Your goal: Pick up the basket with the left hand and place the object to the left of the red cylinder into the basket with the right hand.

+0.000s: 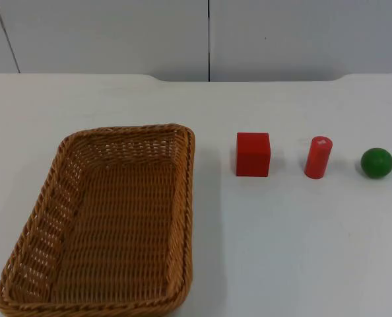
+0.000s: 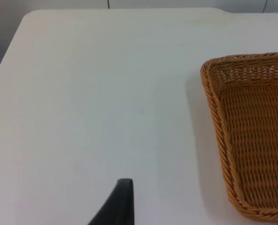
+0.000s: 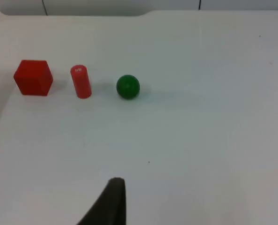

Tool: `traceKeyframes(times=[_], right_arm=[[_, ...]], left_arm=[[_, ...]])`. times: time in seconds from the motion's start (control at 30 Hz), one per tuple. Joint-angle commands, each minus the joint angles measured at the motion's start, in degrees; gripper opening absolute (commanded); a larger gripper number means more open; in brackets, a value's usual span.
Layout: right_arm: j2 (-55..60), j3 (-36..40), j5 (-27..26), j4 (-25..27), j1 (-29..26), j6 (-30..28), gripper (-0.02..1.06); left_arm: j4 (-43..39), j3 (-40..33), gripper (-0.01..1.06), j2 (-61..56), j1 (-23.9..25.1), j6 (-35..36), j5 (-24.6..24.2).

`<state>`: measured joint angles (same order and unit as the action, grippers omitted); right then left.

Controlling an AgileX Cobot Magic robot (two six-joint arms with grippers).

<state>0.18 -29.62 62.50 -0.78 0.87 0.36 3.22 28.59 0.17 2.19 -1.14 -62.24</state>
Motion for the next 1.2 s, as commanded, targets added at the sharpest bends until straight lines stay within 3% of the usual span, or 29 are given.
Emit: traceKeyframes(times=[0.0,0.17,0.43,0.73,1.17], right_arm=[[-0.2,0.1,-0.9,-0.3,-0.4,-0.7,1.05],[0.6,-0.9,-2.0,1.6,-0.4,-2.3,1.05],[14.4,-6.3,-4.7,2.5,-0.4,-2.5,1.05],[33.5,-12.2,-12.9,2.4,-0.4,-2.5,1.05],[51.4,-13.1,-16.7,2.4,-0.4,-2.5,1.05]], left_arm=[[0.0,-0.2,1.05,-0.2,0.0,0.3,0.8],[0.6,-0.2,1.05,-0.1,0.0,0.4,1.0],[1.7,3.6,1.05,10.7,0.0,1.9,6.1],[5.3,8.4,1.05,31.3,0.0,1.9,11.1],[5.7,9.0,1.05,53.4,0.0,1.1,18.8]])
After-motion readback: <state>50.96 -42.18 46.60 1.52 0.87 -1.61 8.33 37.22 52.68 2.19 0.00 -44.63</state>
